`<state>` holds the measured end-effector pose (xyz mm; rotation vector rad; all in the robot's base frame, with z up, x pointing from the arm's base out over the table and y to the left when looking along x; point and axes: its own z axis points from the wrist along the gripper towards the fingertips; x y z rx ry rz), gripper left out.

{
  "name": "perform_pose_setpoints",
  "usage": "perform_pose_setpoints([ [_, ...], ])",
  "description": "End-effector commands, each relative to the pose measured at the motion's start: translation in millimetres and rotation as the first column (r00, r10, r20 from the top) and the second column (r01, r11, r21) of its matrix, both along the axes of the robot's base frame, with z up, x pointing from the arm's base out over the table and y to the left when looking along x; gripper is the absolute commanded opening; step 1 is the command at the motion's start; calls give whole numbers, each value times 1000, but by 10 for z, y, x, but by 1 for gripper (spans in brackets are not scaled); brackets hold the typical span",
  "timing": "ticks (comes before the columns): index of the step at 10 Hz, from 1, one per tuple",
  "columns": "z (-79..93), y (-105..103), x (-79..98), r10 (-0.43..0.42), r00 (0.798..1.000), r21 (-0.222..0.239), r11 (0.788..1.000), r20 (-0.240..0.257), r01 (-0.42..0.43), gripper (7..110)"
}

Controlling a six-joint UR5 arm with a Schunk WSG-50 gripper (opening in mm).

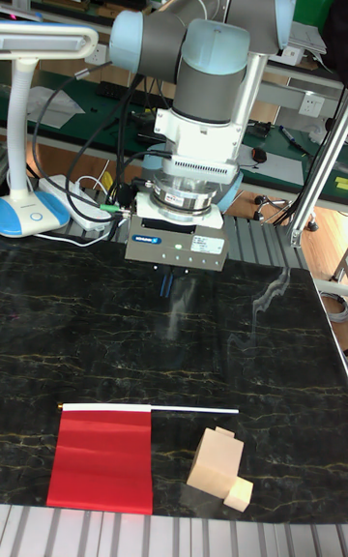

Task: Wave the flag

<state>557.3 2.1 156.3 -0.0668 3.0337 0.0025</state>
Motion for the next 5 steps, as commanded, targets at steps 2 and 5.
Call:
perform_pose_setpoints([
  [2, 12, 41, -1, 0, 1000, 20, 1000, 0, 0, 7],
  [5, 19, 98, -33, 38, 999, 40, 999, -22, -37, 7],
])
